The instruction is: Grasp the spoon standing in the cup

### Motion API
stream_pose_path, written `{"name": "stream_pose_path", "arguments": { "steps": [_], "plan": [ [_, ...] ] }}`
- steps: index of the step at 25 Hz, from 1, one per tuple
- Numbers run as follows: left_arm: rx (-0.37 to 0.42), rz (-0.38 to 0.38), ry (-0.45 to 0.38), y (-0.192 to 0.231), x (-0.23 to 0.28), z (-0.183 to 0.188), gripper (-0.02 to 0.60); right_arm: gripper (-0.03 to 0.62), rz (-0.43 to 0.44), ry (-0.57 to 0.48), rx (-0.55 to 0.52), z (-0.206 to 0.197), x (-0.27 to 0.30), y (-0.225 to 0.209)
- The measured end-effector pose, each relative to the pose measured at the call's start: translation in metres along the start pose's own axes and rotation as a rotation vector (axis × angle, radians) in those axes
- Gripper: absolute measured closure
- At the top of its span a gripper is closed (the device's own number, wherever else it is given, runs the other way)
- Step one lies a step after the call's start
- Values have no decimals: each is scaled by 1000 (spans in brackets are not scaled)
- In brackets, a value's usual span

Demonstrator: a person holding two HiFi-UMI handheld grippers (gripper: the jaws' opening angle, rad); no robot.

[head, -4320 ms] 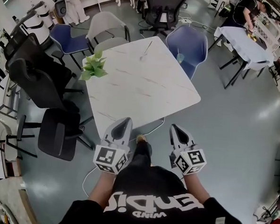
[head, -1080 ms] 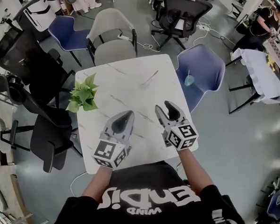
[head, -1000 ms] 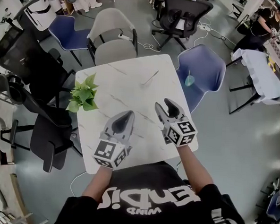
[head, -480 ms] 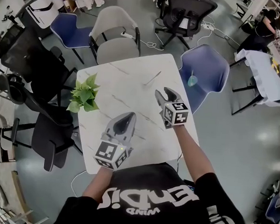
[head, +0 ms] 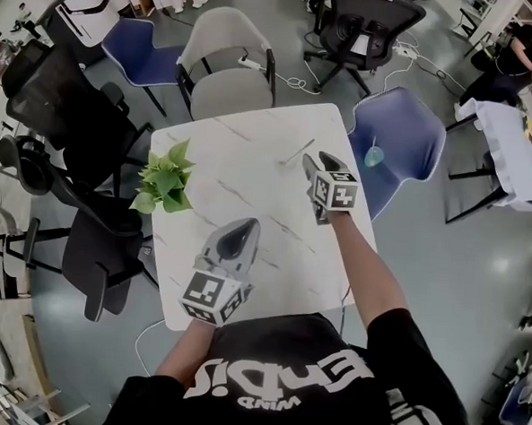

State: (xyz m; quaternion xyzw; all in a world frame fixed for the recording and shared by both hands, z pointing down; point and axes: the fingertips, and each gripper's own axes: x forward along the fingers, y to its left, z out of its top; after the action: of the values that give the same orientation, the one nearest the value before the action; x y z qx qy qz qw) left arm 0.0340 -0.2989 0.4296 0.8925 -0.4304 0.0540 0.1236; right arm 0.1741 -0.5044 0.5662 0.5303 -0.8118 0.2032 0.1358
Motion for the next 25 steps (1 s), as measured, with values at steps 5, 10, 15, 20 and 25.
{"name": "stream_pose_path", "arguments": {
  "steps": [5, 10, 15, 20, 25],
  "plan": [
    [-8, 10, 15, 4, 2, -4, 568, 435, 1, 18, -22, 7, 18, -2],
    [-13, 13, 25, 5, 3, -8, 568, 439, -8, 43, -28, 3, 32, -7],
    [-16, 27, 36, 9, 1, -12, 568, 442, -7, 30, -1, 3, 42, -6],
    [-16, 38, 46, 11, -1, -18, 568, 450, -7, 37, -7, 3, 48, -5],
    [-22, 38, 51, 10, -1, -20, 568, 477, -21, 30, 0, 8, 48, -9]
  ]
}}
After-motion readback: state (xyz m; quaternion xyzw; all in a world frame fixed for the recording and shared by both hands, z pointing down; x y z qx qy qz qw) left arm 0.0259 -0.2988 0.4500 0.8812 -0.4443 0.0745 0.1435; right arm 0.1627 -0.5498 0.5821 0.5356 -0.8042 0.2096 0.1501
